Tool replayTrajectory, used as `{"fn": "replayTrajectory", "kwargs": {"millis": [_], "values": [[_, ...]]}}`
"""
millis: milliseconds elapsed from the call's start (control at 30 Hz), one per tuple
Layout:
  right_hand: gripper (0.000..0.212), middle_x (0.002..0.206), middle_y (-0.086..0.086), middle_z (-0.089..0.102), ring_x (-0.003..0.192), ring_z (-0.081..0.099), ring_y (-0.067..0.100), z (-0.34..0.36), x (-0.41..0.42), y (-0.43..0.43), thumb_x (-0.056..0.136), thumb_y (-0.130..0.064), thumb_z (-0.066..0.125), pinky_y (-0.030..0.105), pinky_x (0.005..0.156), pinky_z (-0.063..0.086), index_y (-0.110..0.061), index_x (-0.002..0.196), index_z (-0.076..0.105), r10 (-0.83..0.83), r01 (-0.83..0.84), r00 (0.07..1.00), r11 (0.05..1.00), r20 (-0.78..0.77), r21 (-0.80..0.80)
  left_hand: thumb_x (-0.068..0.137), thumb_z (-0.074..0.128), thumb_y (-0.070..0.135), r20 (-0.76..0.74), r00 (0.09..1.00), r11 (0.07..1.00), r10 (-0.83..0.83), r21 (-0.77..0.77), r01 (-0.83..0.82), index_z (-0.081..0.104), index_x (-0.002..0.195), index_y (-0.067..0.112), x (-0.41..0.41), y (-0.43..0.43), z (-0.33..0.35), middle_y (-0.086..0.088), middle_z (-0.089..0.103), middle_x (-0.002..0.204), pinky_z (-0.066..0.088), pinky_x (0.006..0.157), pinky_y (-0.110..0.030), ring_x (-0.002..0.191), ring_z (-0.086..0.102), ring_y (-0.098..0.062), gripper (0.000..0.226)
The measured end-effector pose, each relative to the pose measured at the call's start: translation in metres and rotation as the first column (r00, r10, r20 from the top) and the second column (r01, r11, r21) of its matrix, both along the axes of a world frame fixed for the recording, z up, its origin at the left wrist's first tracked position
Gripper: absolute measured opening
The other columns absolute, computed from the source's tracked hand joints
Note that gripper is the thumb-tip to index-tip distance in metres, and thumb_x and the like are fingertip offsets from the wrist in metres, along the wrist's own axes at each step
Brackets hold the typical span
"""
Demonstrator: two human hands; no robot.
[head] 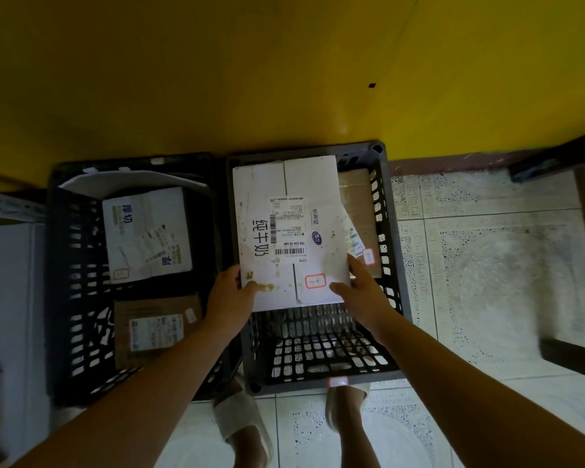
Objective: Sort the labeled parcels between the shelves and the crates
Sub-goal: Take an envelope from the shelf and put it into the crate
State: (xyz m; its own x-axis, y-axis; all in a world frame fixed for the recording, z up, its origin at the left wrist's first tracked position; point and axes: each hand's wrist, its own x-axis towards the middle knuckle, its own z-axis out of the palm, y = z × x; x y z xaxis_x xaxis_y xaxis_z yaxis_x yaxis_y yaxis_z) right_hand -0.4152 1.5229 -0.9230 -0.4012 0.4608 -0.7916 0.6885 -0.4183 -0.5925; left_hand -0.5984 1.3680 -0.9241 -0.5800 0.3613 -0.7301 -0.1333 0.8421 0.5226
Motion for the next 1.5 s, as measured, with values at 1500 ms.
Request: {"fn": "replayTrajectory", "kwargs": {"millis": [1500], "values": [[0.037,0.111,-0.004,0.068,0.084,0.066,0.015,0.105,0.136,-0.067,0.1,-0.014,0.053,0.032,0.083,0.059,-0.023,0.137,0.052,0.094,-0.155,0.925,0.978,0.369,0.139,0.099,0.059,0.01,0.352,0.932,0.996,0.087,-0.063,-0.069,0.049,0.143,0.03,0.137,-0.079,0.109,0.009,0.058,0.135,0.039,0.116,-0.038,0.13,0.052,-0.014,0.05]]}}
